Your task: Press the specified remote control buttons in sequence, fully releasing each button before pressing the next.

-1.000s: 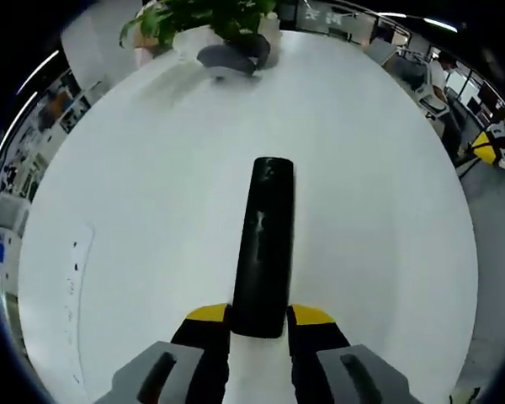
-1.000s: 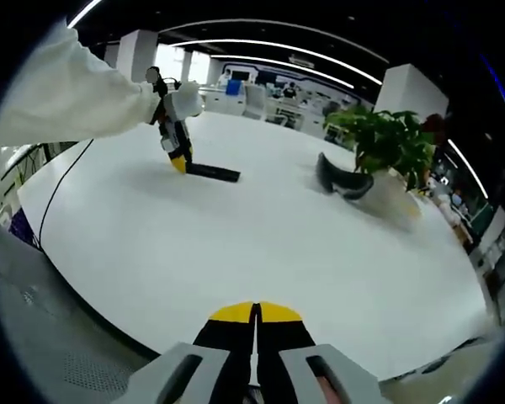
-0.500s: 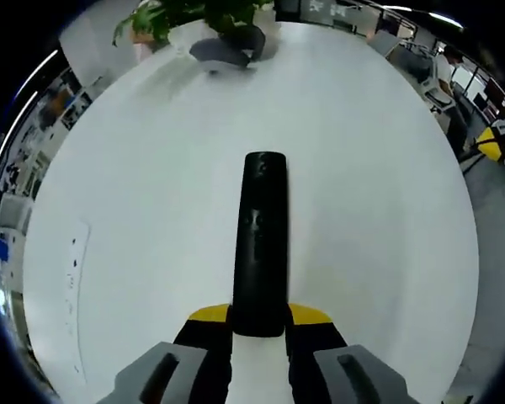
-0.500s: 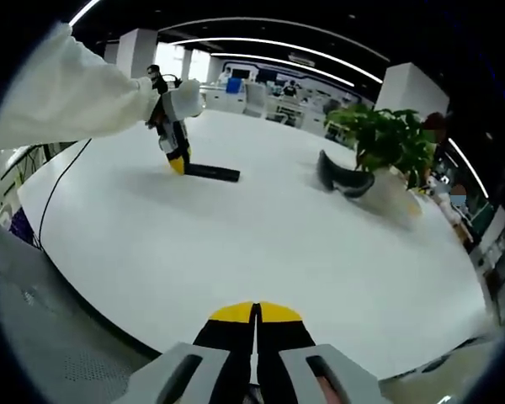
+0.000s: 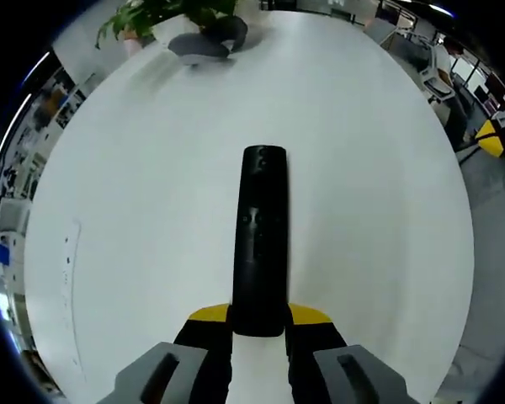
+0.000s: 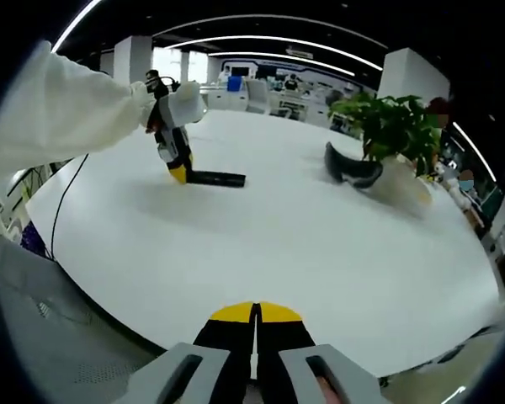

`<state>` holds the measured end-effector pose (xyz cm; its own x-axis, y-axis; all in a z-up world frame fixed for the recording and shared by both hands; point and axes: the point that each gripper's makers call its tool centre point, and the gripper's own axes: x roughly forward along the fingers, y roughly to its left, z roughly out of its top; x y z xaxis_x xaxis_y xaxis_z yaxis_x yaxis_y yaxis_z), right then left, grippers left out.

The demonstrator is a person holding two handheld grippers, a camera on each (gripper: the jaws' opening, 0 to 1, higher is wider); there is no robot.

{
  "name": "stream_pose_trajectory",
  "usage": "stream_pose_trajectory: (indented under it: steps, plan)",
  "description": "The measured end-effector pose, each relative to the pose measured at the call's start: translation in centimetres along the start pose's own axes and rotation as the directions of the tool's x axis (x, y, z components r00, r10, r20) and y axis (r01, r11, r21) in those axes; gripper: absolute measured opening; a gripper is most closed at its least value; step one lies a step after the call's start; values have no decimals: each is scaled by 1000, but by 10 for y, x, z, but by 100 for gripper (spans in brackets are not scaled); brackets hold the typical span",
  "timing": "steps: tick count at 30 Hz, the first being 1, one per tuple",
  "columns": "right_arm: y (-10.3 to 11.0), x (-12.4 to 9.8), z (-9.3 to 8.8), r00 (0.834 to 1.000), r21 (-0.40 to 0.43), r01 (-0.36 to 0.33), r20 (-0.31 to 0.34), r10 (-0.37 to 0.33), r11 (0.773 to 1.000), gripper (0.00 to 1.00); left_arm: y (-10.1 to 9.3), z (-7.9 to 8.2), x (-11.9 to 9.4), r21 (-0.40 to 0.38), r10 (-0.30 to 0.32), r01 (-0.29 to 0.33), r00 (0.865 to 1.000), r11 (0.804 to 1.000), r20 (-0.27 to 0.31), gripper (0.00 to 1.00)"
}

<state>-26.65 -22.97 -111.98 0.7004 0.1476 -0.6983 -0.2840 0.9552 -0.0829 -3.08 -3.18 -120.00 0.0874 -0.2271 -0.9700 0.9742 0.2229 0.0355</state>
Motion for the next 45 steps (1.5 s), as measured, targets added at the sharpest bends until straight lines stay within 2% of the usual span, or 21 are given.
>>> stream_pose_trajectory:
  steps: [4, 6, 12, 15, 25, 32, 36, 41, 45]
  plan:
    - [9, 1, -5, 998, 35, -56, -41, 58, 998, 0, -10, -1, -1, 8, -3, 3, 1000, 1000, -14, 23]
    - [8, 1, -5, 998, 30, -52, -38, 53, 998, 0, -13, -2, -1, 11, -4, 4, 1000, 1000, -19, 23]
    - [17, 1, -5, 994, 3, -100, -34, 100, 995, 0, -21, -3, -2, -8, 0, 0, 1000, 1000, -20, 23]
    - [21, 0, -4, 991, 17, -125, -33, 126, 992, 0, -26, -4, -2, -10, -1, 0, 1000, 1000, -25, 23]
    - [31, -1, -6, 985, -4, -169, -48, 168, 986, 0, -35, -6, -2, -10, -5, 4, 997, 1000, -76, 23]
    - [31, 1, -10, 983, 0, -171, -68, 170, 985, 0, -49, -9, -4, -41, -1, -1, 998, 999, -64, 23]
    - [35, 0, -11, 982, -27, -177, -71, 175, 984, 0, -57, -9, -4, -46, -2, -1, 998, 999, -55, 23]
    - [20, 1, -12, 992, -13, -106, -72, 104, 994, 0, -63, -9, -4, -26, -3, 1, 998, 1000, -67, 23]
    - [16, 2, -13, 993, -22, -84, -79, 82, 996, 0, -64, -10, -5, -22, -4, 2, 997, 1000, -76, 23]
